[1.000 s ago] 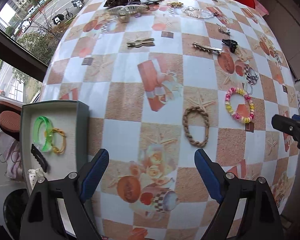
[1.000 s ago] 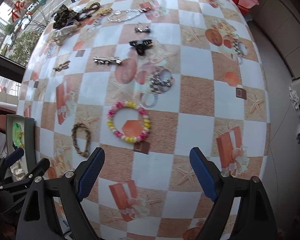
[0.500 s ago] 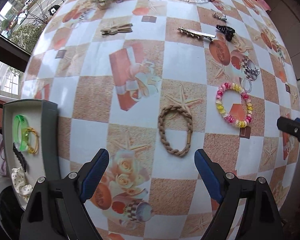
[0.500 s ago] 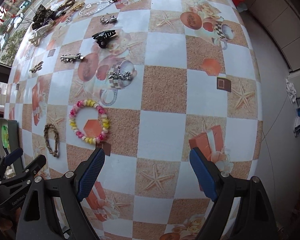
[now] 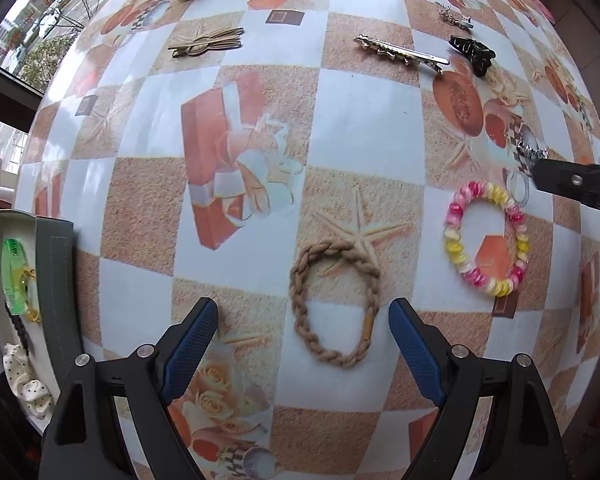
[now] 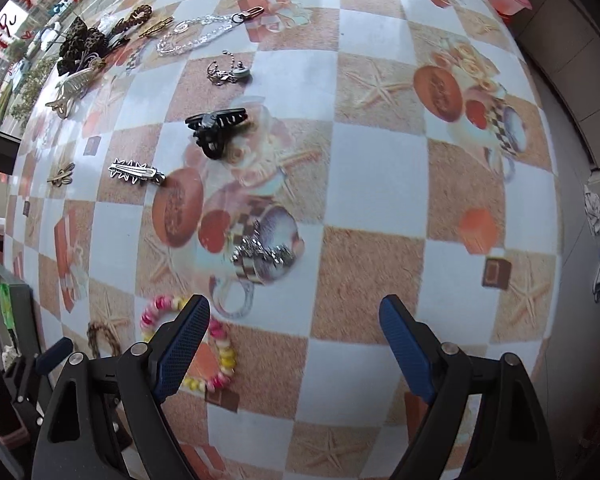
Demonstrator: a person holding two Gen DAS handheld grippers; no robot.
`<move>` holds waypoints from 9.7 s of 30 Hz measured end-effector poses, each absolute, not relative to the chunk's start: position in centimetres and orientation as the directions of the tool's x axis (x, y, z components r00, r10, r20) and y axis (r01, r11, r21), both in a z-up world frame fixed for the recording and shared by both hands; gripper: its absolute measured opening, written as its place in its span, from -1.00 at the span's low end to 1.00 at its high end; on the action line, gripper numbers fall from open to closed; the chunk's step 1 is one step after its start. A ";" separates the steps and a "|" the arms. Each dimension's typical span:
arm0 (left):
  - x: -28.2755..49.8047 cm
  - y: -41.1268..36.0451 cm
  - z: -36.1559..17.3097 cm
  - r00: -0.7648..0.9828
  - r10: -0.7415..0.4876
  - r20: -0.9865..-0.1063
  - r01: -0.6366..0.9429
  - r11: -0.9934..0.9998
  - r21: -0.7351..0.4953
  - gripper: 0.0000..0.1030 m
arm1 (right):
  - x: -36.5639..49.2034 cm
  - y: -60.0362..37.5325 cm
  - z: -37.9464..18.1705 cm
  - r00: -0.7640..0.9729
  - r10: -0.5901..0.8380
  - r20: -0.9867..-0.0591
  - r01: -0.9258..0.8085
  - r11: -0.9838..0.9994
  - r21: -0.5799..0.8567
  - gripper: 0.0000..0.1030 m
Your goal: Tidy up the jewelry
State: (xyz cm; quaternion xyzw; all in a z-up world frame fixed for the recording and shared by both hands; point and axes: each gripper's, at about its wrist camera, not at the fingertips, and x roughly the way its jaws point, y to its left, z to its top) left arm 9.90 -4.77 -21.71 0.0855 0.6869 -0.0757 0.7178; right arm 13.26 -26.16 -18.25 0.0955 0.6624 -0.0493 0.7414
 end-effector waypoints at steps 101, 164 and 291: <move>-1.7 30.2 -15.8 0.168 -0.034 -0.985 -0.134 0.989 -0.056 -0.71 | 6.4 14.4 -14.2 0.009 0.320 -0.947 -0.297 0.905 0.303 -0.86; 2.7 21.1 -13.7 0.130 0.155 -0.979 0.124 0.978 0.171 1.00 | 8.3 3.2 -9.5 0.110 0.259 -0.960 -0.140 0.960 0.243 0.68; 9.8 8.7 -12.2 0.212 -0.138 -0.967 0.056 0.990 -0.129 -0.77 | 10.5 -14.8 -11.1 0.205 0.229 -0.951 0.115 0.960 0.256 -0.64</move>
